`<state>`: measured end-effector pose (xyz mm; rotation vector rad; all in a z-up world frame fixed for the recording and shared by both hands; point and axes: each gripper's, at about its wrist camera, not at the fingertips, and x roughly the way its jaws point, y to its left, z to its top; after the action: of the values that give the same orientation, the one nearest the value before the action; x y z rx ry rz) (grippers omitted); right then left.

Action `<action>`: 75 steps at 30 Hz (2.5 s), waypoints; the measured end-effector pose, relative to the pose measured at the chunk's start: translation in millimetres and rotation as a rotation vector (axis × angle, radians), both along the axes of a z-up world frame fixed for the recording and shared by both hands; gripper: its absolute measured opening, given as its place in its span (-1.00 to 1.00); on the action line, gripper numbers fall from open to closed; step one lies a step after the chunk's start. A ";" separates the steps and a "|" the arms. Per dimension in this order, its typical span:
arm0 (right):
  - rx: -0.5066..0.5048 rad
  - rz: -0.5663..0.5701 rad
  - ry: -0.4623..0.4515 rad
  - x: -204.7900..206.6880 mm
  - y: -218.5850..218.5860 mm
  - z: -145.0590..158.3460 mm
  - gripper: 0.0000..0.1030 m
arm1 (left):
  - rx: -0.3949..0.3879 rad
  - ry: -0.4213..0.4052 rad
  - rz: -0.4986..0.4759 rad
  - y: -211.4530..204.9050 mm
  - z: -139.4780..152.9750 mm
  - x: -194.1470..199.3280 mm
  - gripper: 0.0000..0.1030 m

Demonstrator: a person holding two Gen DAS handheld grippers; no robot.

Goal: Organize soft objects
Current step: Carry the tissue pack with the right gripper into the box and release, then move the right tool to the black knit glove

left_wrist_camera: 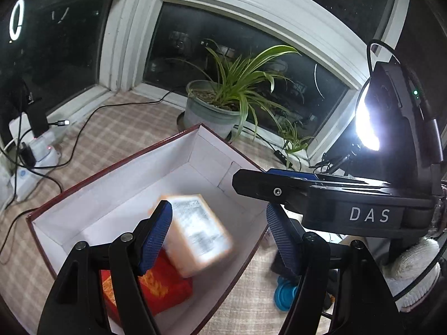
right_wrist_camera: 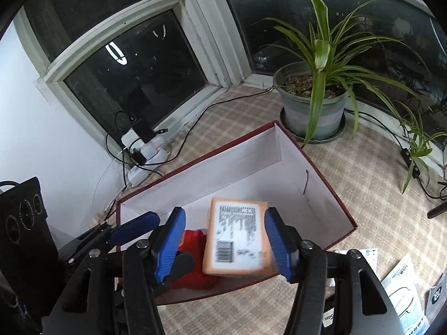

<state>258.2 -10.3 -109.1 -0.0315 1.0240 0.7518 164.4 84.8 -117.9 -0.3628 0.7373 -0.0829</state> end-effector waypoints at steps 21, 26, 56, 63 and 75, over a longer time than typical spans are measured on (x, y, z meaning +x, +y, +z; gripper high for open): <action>0.004 -0.138 -0.009 -16.2 -93.7 12.7 0.17 | -0.005 -0.010 -0.019 -12.4 10.1 -22.3 0.34; 0.012 -0.196 -0.015 -26.2 -137.2 18.0 0.18 | 0.000 -0.010 -0.034 -23.6 11.9 -30.6 0.35; -0.039 -0.312 0.100 -94.2 -285.0 -64.8 0.18 | -0.014 0.116 -0.332 -142.7 -39.5 -10.8 0.38; -0.097 -0.248 0.094 -91.6 -269.5 -89.7 0.18 | -0.013 0.182 -0.357 -152.0 -65.6 9.9 0.38; -0.135 -0.176 0.113 -77.2 -256.2 -113.0 0.18 | -0.009 0.251 -0.355 -155.8 -95.9 30.0 0.38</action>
<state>181.0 -266.6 -222.1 -0.0155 1.1678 0.5284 194.4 -71.0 -213.8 -0.2498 1.0454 -0.3810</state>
